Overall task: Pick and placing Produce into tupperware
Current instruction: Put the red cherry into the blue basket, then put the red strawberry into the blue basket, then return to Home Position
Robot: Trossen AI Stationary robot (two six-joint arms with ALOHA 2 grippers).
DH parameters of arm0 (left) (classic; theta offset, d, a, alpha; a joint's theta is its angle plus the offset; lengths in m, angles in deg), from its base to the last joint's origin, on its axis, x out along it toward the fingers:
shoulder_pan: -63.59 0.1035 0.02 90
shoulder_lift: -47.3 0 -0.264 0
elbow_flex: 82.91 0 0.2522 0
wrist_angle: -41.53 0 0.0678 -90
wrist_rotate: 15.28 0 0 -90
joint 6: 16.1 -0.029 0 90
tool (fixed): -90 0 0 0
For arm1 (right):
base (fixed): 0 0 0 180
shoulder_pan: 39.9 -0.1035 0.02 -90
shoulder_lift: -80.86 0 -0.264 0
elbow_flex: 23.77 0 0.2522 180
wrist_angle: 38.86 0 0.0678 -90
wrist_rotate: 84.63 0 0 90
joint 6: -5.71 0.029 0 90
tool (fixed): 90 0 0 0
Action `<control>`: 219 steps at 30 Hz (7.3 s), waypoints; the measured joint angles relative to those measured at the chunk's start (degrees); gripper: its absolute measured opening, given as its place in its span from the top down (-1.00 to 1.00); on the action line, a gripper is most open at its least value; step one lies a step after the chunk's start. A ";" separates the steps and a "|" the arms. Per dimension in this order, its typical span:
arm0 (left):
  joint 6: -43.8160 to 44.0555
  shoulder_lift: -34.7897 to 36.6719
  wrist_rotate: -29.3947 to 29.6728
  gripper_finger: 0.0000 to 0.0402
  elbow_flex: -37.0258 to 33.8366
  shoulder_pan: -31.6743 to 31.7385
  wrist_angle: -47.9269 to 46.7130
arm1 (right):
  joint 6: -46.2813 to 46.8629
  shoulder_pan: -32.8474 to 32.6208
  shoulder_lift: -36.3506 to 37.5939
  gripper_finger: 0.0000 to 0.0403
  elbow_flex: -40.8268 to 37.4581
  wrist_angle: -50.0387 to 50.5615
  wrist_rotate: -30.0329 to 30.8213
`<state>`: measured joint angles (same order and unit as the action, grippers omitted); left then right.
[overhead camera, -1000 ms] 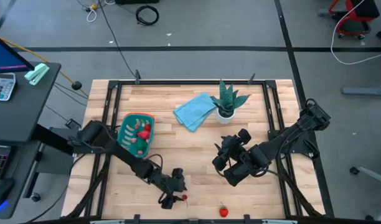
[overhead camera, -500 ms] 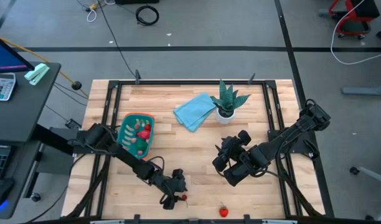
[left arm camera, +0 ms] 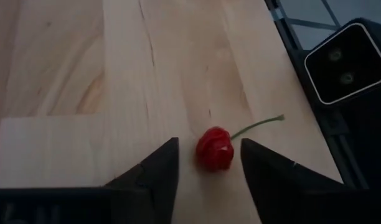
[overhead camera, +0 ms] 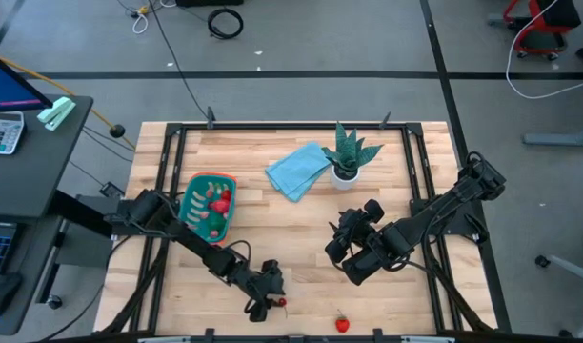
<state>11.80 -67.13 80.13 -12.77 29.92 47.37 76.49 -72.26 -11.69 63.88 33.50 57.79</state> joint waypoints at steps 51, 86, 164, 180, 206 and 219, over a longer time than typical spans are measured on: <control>31.59 48.00 21.81 0.04 -14.64 0.07 -81.15 | -0.22 -2.05 0.00 0.01 0.04 -5.46 -16.24; 1.42 48.06 21.53 0.07 -12.70 0.50 -30.87 | 2.77 -15.19 -17.59 0.01 -0.26 -30.56 -33.12; -54.93 49.70 70.66 0.56 27.63 18.27 -38.45 | -69.84 26.74 -46.75 0.69 44.08 -59.78 -35.80; -37.75 51.64 70.47 0.56 27.61 16.43 -60.89 | -51.93 23.38 -20.75 0.34 45.31 10.80 -35.82; 14.67 54.03 41.42 0.78 -0.90 -3.21 -66.16 | -28.80 -16.81 30.10 0.34 -27.29 -30.46 11.22; -8.31 57.98 27.78 0.95 -3.65 3.20 -42.02 | -61.04 6.80 34.86 0.34 -42.37 -71.03 -30.33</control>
<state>3.49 -9.15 107.91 -16.42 33.12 5.34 15.45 -65.45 23.17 21.51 -37.54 27.46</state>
